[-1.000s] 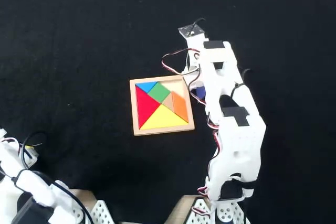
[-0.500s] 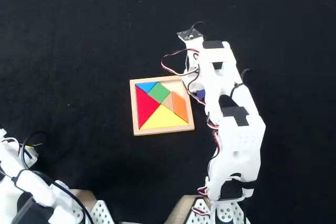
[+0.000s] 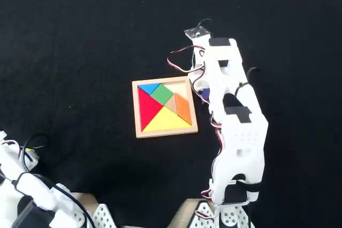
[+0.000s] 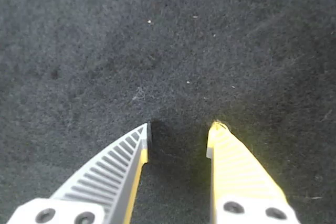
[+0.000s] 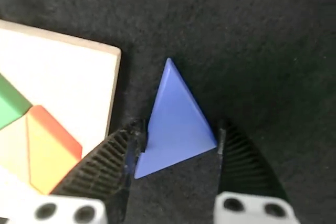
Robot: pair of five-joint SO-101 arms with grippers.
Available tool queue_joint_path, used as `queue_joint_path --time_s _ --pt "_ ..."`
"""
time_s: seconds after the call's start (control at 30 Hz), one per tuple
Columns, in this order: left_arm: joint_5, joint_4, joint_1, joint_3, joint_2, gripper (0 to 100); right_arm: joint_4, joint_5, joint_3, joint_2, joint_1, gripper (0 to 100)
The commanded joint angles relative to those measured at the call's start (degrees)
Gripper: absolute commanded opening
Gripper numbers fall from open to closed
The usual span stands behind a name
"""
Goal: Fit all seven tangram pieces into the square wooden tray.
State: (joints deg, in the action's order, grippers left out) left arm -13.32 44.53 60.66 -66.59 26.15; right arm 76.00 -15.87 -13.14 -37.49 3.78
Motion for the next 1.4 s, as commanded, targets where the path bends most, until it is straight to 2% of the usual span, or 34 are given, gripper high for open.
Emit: queue_joint_path --time_s 0.0,0.23,0.4,0.57,0.67,0.8,1.03,1.37 --pt "-0.4 -0.3 -0.8 -0.3 -0.5 19 2.4 0.7 -2.1 -0.8 0.0 15.5" --pt "-0.4 -0.3 -0.8 -0.3 -0.5 19 15.1 -1.8 -19.8 -0.8 0.6 15.5" --pt "-0.4 -0.4 -0.9 -0.3 -0.5 19 24.5 -11.1 -33.2 -0.8 3.6 15.5" --pt "-0.4 -0.4 -0.9 -0.3 -0.5 19 24.8 -28.6 -34.3 -1.5 7.7 15.5" --pt "-0.4 -0.4 -0.9 -0.3 -0.5 19 24.4 -33.9 -34.1 -2.9 9.1 15.5" --pt "-0.4 -0.4 -0.9 -0.3 -0.5 19 24.4 -34.9 -33.6 -5.0 10.6 15.6" --pt "-0.4 -0.4 -0.9 -0.3 -0.5 19 24.4 -41.3 -34.2 -8.3 11.2 15.6" --pt "-0.4 -0.4 -0.9 -0.3 -0.5 19 21.5 -37.5 -33.6 -8.8 11.3 15.9"
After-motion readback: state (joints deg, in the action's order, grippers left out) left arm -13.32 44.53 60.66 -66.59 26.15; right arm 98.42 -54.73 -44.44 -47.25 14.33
